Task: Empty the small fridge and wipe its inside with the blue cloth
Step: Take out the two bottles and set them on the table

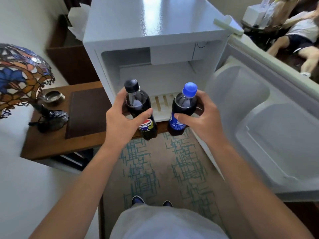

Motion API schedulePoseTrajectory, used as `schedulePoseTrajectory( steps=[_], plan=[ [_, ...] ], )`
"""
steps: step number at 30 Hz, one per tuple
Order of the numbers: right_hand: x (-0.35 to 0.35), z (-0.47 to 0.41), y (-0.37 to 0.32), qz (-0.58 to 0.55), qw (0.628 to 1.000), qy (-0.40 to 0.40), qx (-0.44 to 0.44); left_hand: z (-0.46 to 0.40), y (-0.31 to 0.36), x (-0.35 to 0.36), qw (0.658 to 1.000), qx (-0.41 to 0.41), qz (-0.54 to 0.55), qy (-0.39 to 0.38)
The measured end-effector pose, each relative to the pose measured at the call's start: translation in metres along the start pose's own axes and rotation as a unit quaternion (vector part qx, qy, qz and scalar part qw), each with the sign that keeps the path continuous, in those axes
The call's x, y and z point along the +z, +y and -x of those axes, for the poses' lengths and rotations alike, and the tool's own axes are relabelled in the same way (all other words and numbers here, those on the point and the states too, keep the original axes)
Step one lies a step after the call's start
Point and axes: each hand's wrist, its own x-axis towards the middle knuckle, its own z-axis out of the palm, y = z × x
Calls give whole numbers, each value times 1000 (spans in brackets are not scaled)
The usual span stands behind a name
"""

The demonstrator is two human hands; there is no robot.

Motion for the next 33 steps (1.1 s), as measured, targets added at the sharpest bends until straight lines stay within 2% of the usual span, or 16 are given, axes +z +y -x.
schedulePoseTrajectory(
  steps=[7,13,24,33],
  plan=[
    [-14,25,-3,-14,1000,-18,-6,30,4,0,1000,-18,2,-15],
    [0,50,-4,-18,999,-38,6,49,-11,-27,999,-30,-9,-25],
    [99,94,-24,-31,993,-101,48,88,-46,-126,997,-58,-43,16],
    [159,105,-46,-25,989,-143,28,99,-79,-180,992,-85,-69,54]
  ],
)
